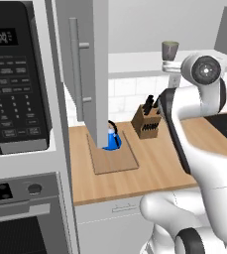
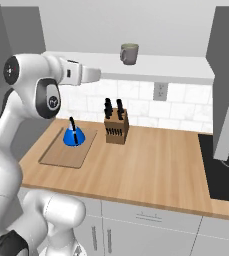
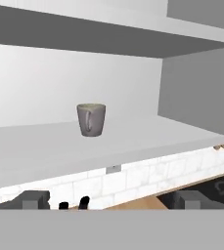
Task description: Pick the kettle from the counter and place it on the tray. Then pick the mug from the cabinet and place it on the tray. Then close the cabinet doors.
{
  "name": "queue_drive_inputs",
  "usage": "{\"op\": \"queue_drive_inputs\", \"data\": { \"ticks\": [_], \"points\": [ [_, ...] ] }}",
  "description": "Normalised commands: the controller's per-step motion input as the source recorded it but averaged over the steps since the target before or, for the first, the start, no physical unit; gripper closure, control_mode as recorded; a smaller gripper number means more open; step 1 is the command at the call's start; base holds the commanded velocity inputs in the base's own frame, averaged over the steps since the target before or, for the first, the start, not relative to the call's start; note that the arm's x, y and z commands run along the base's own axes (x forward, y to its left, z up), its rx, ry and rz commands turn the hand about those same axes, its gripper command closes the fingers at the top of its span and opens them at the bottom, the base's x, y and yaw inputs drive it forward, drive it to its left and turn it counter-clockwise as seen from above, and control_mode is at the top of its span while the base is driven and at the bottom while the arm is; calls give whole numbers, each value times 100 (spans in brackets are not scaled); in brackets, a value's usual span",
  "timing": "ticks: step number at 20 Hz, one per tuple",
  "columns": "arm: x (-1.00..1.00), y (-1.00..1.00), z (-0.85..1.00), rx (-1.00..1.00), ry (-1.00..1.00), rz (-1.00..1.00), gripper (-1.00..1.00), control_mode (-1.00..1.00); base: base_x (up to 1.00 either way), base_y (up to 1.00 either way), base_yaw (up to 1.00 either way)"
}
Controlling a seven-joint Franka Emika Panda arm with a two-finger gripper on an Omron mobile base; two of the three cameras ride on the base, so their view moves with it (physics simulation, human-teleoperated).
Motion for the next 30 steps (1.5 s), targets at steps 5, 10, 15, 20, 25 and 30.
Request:
{"op": "queue_drive_inputs", "data": {
  "ticks": [5, 10, 15, 20, 25, 30],
  "points": [
    [2, -19, 17, 0, 0, -2, -100, -100, 0, 0, 0],
    [33, 0, 0, 0, 5, 0, -100, -100, 0, 0, 0],
    [52, 2, 0, 0, 5, 2, -100, -100, 0, 0, 0],
    [56, -4, 5, 1, 1, 7, -100, -100, 0, 0, 0],
    [40, -3, 0, 5, 0, 1, -100, -100, 0, 0, 0],
    [35, 0, 0, 7, -7, 0, -100, -100, 0, 0, 0]
  ]
}}
